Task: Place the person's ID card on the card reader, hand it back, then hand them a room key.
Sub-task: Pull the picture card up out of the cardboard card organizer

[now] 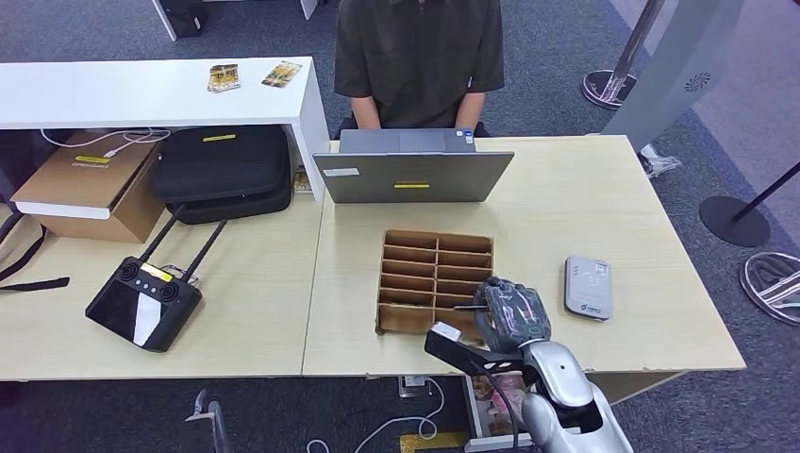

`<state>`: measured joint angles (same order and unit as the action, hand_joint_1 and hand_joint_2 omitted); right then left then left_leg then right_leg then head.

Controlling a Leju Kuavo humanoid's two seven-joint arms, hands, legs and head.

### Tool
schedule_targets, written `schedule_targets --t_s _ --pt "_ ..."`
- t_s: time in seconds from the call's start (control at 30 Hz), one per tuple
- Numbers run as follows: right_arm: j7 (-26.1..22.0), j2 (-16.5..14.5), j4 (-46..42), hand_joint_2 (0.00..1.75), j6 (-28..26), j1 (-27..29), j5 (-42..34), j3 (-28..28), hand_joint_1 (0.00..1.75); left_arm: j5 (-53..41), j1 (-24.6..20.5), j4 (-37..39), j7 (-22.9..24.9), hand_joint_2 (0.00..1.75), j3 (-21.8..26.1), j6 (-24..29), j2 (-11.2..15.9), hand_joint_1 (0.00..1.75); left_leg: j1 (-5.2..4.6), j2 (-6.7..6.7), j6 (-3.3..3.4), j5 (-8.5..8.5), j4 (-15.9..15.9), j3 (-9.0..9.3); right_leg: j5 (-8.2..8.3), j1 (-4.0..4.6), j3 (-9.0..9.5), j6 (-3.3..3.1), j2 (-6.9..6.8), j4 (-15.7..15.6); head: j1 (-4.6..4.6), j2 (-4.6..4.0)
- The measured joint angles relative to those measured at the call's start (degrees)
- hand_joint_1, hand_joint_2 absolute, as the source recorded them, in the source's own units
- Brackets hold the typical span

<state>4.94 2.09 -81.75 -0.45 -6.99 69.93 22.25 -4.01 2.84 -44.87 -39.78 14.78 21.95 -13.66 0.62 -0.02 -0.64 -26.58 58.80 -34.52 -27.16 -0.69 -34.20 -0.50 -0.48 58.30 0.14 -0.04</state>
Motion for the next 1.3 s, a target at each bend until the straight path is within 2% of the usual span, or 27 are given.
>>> schedule_targets --t_s 0.07,0.2,0.33,0.5,0.73,0.9,1.3 --pt "0.0 0.0 -0.1 1.75 0.0 0.0 -0.1 0.0 1.23 0.1 0.0 0.0 0.0 0.0 0.0 -0.1 0.1 0.0 0.0 0.0 0.0 0.0 0.0 0.0 0.0 0.0 0.0 0.0 0.0 0.0 0.0 0.0" --pt "-0.1 0.2 -0.1 1.75 -0.1 0.0 -0.4 0.0 1.05 0.1 0.0 0.0 0.0 0.0 0.0 -0.4 0.1 0.0 0.0 0.0 0.0 0.0 0.0 0.0 0.0 0.0 0.0 0.0 0.0 0.0 0.0 0.0" --pt "-0.2 0.4 -0.1 1.75 -0.1 0.1 -0.8 0.0 1.08 0.1 0.0 0.0 0.0 0.0 0.0 -0.4 0.2 0.0 0.0 0.0 0.0 0.0 0.0 0.0 0.0 0.0 0.0 0.0 0.01 0.0 0.0 0.0" --pt "-0.2 0.5 -0.1 1.75 -0.6 0.3 -1.4 -0.1 1.27 -0.1 0.0 0.0 0.0 0.0 0.0 -0.3 0.2 0.0 0.0 0.01 0.0 0.0 0.0 0.01 0.0 0.0 0.0 0.0 0.01 0.0 -0.01 0.0" --pt "-0.1 0.6 -0.5 1.75 -1.8 0.3 -1.5 -0.7 1.31 -0.2 0.0 0.0 0.0 0.0 0.0 -0.2 0.2 0.0 0.0 0.01 0.0 0.0 0.0 0.0 0.0 0.0 0.0 0.0 0.01 0.0 0.0 0.0" --pt "0.1 0.7 -0.8 1.75 -2.5 0.5 -1.5 -0.8 1.68 -0.2 0.0 0.0 0.0 0.0 0.0 -0.1 0.2 0.0 0.0 0.01 0.0 0.0 0.0 0.0 0.0 0.0 0.0 0.0 0.01 0.0 -0.01 0.0" --pt "1.0 0.8 -10.3 1.75 -9.3 1.1 0.1 -6.0 1.73 -0.7 0.8 0.0 0.0 0.0 0.1 2.6 0.1 0.0 -0.01 0.01 0.0 0.0 0.0 0.0 0.01 -0.01 0.0 0.0 0.0 0.0 0.01 0.0"
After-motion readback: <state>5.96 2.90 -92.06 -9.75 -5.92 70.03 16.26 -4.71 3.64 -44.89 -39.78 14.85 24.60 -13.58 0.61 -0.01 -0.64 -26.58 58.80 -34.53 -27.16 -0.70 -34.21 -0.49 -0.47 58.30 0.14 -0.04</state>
